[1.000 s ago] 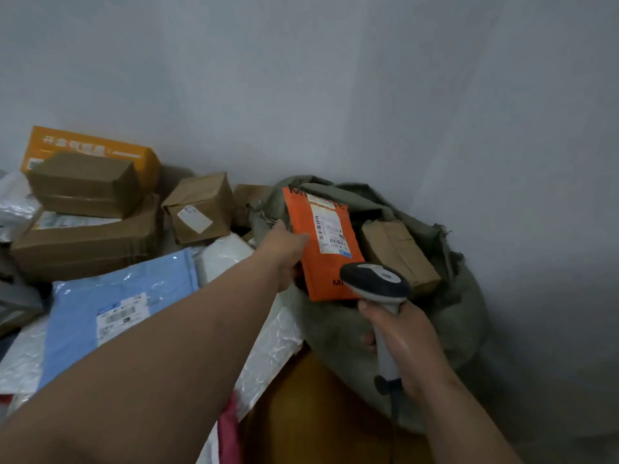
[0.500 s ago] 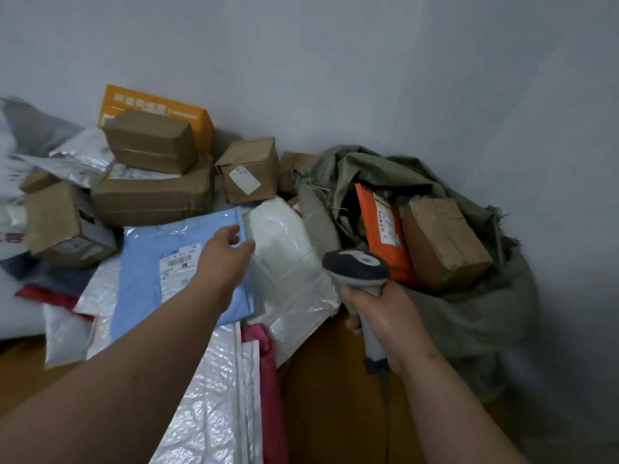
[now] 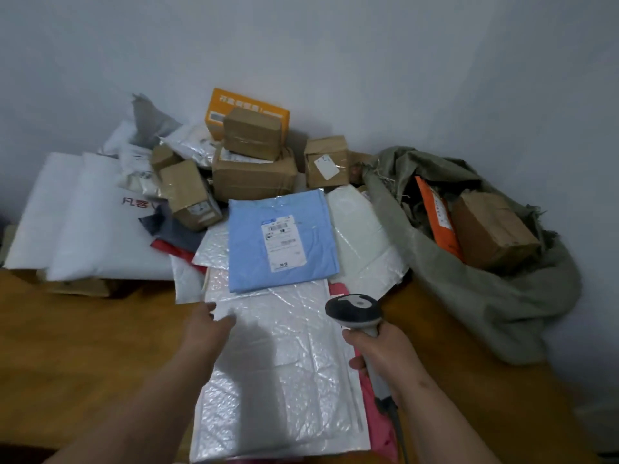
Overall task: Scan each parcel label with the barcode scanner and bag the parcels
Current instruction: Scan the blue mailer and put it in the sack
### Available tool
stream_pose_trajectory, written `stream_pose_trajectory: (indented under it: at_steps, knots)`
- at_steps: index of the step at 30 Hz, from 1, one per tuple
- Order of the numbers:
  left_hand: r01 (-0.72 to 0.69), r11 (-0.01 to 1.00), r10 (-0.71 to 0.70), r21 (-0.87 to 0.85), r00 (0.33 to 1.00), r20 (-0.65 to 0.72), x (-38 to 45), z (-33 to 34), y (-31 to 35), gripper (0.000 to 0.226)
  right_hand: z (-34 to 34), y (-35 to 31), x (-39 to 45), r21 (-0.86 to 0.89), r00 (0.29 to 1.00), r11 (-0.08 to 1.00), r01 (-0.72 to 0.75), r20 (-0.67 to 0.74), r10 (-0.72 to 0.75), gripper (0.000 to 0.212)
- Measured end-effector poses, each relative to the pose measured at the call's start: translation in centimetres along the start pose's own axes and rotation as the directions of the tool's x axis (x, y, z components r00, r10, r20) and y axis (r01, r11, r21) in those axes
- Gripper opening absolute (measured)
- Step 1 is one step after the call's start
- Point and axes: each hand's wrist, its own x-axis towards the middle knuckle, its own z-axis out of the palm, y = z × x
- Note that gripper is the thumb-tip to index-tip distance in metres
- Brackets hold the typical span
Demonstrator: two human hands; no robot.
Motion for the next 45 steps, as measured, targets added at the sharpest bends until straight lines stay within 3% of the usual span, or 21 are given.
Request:
stream_pose_trajectory:
  at_steps: [5, 9, 15, 22, 24, 27, 34, 39, 45]
  knots:
    - [0.028, 1.0, -0.029, 0.013, 0.999, 0.039, -0.7, -1.5, -1.3, 0.058, 1.0, -0.5, -1.4, 0.022, 1.0, 0.999, 0.031, -0.002, -0.031, 0.014]
    - [-0.013, 1.0, 0.015, -0.017, 0.997, 0.078, 0.4, -0.9, 1.1, 0.062, 0.9, -3.3, -0.4, 0.054, 0.998, 0.996, 0.066, -0.007, -0.065, 0.024]
    - [0.019, 0.999, -0.018, -0.029, 1.0, 0.017, 4.0, 1.5, 5.0, 0.072, 0.6, -6.9, 3.5, 0.08, 0.988, 0.986, 0.148, 0.022, -0.15, 0.022]
    - [0.122, 0.979, -0.126, -0.161, 0.992, -0.017, 7.6, 3.7, 7.2, 0.079, 1.8, -7.6, 9.2, 0.047, 0.988, 0.992, 0.115, 0.102, -0.119, 0.016]
    - [0.17, 0.961, -0.176, -0.218, 0.984, -0.01, 8.2, 4.0, 7.6, 0.068, 2.3, -7.6, 10.1, 0.045, 0.985, 0.993, 0.111, 0.128, -0.116, 0.014]
    - [0.245, 0.929, -0.24, -0.277, 0.969, 0.051, 8.9, 4.5, 8.0, 0.023, 2.7, -7.3, 10.9, 0.044, 0.984, 0.994, 0.101, 0.141, -0.107, 0.012]
    - [0.348, 0.905, -0.312, -0.245, 0.934, 0.172, 8.8, 6.7, 8.6, 0.027, 2.5, -7.2, 11.1, 0.014, 0.991, 0.997, 0.07, 0.113, -0.071, 0.011]
    - [0.263, 0.93, -0.232, -0.258, 0.962, 0.141, 8.2, 8.1, 9.3, 0.036, 2.7, -6.8, 10.4, -0.019, 0.993, 0.998, 0.064, 0.104, -0.062, 0.012]
    - [0.097, 0.933, -0.066, -0.347, 0.993, 0.099, 7.9, 6.7, 9.2, 0.022, 1.5, -6.2, 8.5, 0.036, 0.998, 0.997, 0.063, 0.014, -0.064, 0.015]
